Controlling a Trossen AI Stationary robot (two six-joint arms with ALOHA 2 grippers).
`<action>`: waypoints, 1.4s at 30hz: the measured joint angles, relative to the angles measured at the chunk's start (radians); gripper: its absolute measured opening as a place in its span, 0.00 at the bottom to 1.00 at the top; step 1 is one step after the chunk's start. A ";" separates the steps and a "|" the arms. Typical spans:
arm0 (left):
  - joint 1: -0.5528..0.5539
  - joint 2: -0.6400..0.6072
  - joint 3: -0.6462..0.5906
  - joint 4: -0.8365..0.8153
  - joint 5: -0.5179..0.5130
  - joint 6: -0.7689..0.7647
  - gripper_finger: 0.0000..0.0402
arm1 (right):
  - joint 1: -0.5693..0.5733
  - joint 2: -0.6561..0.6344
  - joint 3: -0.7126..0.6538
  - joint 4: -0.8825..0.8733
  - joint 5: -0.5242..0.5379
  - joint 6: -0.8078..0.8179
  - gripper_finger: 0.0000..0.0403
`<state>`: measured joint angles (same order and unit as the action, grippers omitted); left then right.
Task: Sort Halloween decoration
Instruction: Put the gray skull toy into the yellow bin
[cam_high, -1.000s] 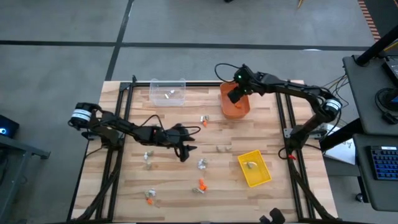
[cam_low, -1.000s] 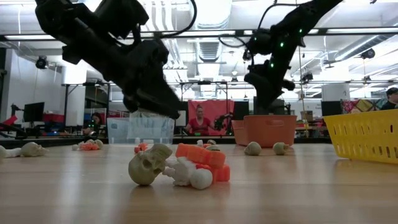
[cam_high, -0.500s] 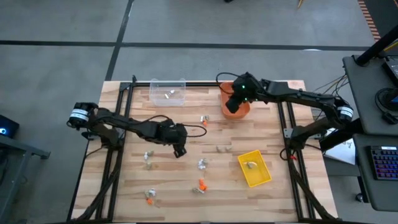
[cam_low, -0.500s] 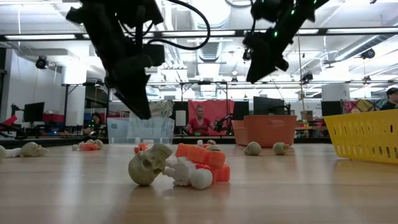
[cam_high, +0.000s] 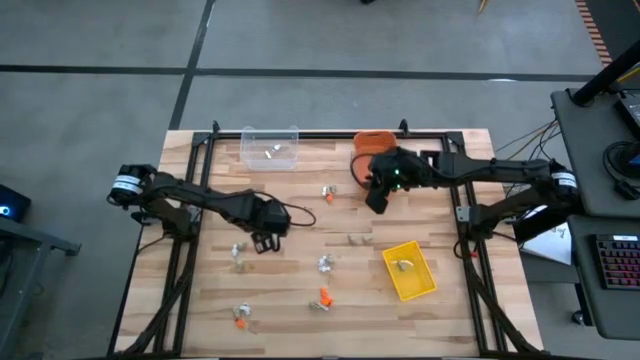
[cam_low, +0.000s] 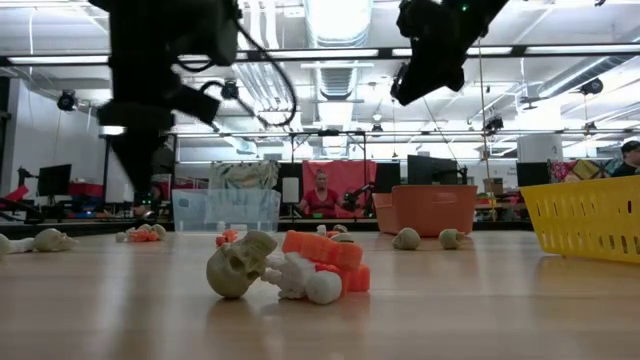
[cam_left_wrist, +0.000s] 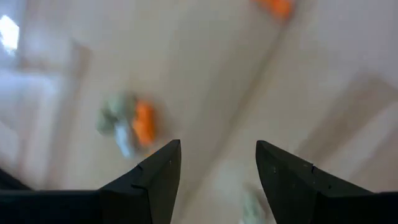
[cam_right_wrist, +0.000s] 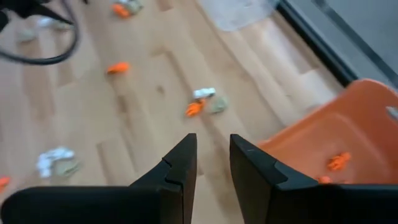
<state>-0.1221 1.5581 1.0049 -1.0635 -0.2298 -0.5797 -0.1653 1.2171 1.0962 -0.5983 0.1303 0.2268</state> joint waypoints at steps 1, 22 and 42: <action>-0.007 0.000 -0.006 -0.012 0.028 -0.016 0.47 | 0.015 0.000 -0.002 0.001 0.000 0.006 0.20; -0.094 0.000 -0.149 -0.008 0.154 -0.197 0.47 | 0.127 0.014 -0.011 0.012 0.001 0.043 0.20; -0.097 -0.004 -0.268 0.152 0.195 -0.186 0.46 | 0.127 0.015 -0.011 0.012 0.002 0.064 0.20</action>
<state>-0.2194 1.5539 0.7373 -0.9113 -0.0349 -0.7653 -0.0387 1.2320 1.0847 -0.5861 0.1318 0.2913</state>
